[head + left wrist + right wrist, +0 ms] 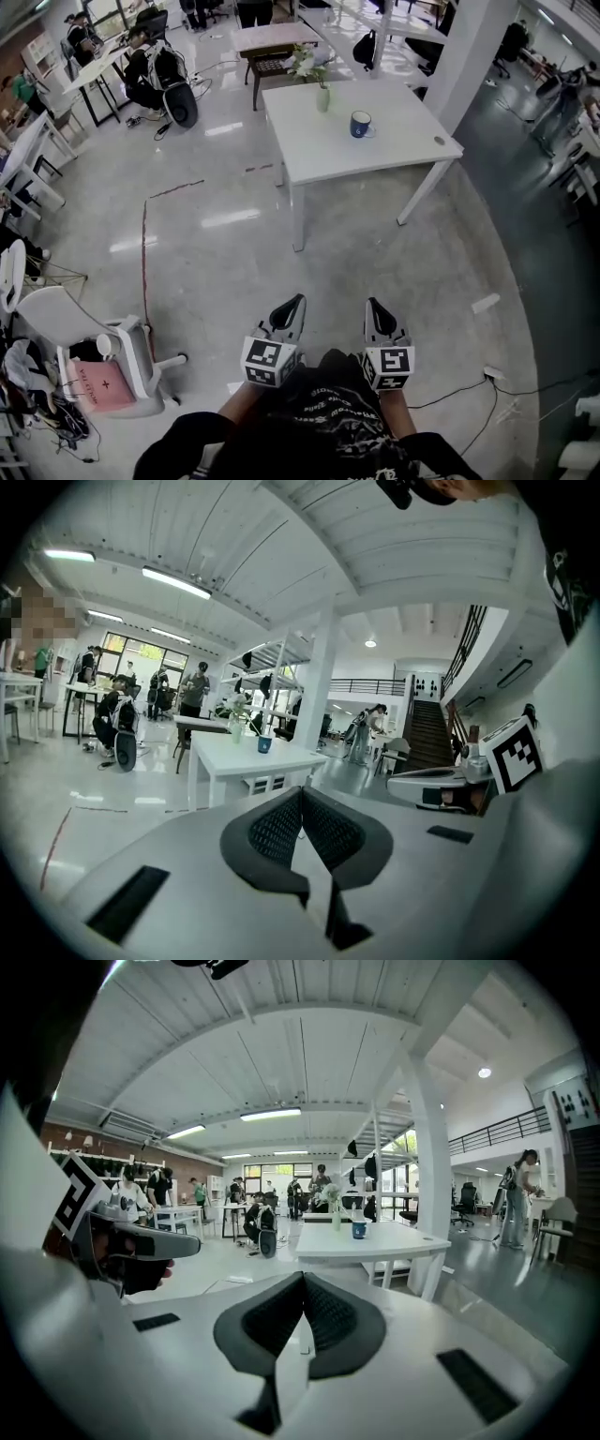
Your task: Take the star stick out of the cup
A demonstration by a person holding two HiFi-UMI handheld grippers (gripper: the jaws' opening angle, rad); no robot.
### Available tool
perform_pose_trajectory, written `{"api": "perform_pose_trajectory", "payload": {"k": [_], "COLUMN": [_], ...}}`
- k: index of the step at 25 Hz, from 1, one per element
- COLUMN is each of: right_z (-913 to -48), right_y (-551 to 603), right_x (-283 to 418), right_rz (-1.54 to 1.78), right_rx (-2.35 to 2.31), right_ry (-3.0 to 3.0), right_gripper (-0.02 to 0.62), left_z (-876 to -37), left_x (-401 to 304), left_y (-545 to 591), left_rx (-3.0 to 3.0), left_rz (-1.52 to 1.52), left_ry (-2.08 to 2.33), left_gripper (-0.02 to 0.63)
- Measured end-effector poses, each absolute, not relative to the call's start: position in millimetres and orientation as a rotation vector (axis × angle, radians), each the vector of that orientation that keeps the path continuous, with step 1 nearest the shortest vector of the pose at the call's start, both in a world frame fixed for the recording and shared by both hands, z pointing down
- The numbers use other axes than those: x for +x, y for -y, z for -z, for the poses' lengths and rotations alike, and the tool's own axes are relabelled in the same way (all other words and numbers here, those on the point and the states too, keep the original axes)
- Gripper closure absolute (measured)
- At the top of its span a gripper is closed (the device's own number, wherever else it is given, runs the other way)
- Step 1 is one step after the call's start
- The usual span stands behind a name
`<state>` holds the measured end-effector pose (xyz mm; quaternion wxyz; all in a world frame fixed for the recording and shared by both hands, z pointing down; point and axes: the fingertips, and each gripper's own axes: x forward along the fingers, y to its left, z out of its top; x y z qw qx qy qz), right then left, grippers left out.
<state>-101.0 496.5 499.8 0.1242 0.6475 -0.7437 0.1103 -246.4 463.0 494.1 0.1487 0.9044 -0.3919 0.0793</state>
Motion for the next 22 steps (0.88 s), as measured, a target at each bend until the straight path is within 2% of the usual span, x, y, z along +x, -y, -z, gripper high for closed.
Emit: {"api": "perform_pose_trajectory", "payload": {"k": [8, 16, 22], "right_z": [-504, -513, -500], "right_y": [-454, -346, -249], "right_x": [-89, -36, 30], "right_rz": [-0.347, -0.376, -0.367], "right_rx": [1.880, 1.812, 1.746], "right_ry": [2.166, 2.239, 2.281], "right_gripper": [0.588, 0.588, 0.588], "left_z": [-503, -515, -501], "left_x": [-243, -183, -119], "left_y": [-419, -336, -249], "left_rx": [2.571, 2.531, 2.504], "left_rz": [-0.246, -0.293, -0.280], "left_ry": [1.136, 1.146, 1.225], "left_gripper": [0.586, 0.586, 0.586]}}
